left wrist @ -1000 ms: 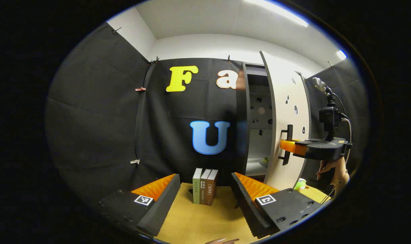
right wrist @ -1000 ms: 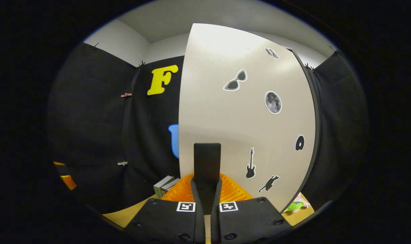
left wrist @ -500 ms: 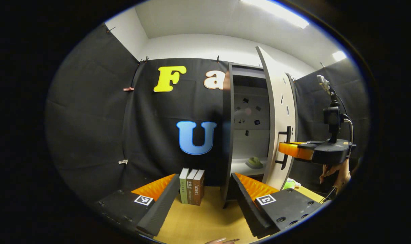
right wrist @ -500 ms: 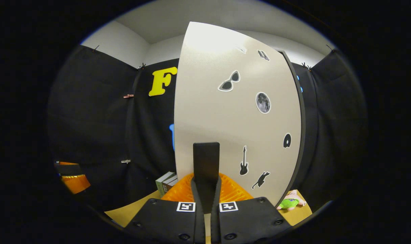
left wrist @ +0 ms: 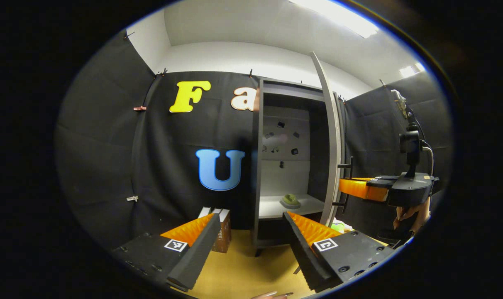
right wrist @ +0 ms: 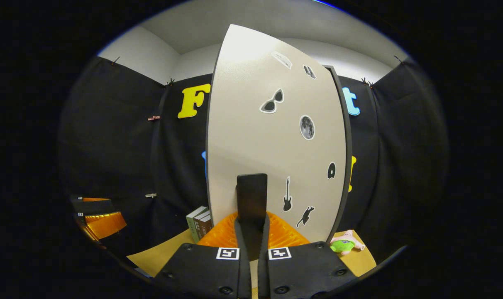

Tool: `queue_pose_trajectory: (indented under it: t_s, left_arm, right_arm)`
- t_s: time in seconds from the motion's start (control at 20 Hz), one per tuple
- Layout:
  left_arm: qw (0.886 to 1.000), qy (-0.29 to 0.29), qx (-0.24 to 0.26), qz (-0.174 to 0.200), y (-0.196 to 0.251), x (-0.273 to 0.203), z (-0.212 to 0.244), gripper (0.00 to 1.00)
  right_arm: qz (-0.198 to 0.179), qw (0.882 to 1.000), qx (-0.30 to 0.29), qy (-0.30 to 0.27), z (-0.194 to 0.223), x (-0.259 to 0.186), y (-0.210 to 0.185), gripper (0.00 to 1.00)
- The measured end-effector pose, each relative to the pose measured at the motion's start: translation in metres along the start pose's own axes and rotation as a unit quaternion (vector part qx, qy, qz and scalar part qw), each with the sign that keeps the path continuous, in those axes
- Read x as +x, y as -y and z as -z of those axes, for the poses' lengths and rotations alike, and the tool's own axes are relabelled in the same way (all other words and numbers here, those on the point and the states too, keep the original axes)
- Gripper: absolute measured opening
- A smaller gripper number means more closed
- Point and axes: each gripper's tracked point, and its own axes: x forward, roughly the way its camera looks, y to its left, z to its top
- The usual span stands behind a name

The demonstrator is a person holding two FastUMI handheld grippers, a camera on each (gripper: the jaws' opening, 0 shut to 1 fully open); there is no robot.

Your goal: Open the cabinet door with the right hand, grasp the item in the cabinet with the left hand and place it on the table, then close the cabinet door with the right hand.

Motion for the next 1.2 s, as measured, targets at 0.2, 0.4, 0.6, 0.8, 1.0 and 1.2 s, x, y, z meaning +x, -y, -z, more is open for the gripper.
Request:
queue_pose_trajectory:
  t_s: [0.2, 0.4, 0.6, 0.8, 1.0, 1.2]
  left_arm:
    - [1.0, 0.001, 0.0, 0.022, 0.018, 0.002, 0.0, 0.93]
    - [0.999, -0.002, 0.001, 0.043, 0.033, 0.005, -0.001, 0.94]
    - [0.998, -0.007, 0.002, 0.067, 0.044, 0.01, 0.002, 0.94]
    - [0.996, -0.013, -0.004, 0.089, 0.06, 0.017, 0.006, 0.92]
    - [0.994, -0.021, -0.005, 0.105, 0.082, 0.028, 0.008, 0.95]
    - [0.993, -0.019, -0.003, 0.12, 0.109, 0.043, 0.007, 0.95]
  right_arm:
    - [0.012, 1.0, 0.006, 0.0, -0.001, -0.009, 0.012, 0.1]
    - [0.033, 0.999, 0.007, -0.001, -0.002, -0.019, 0.024, 0.1]
    - [0.068, 0.998, 0.01, 0.001, -0.003, -0.028, 0.04, 0.1]
    - [0.104, 0.995, 0.015, -0.002, -0.004, -0.039, 0.057, 0.09]
    - [0.133, 0.991, 0.012, -0.003, -0.005, -0.046, 0.076, 0.08]
    - [0.139, 0.99, 0.024, -0.017, 0.001, -0.059, 0.097, 0.08]
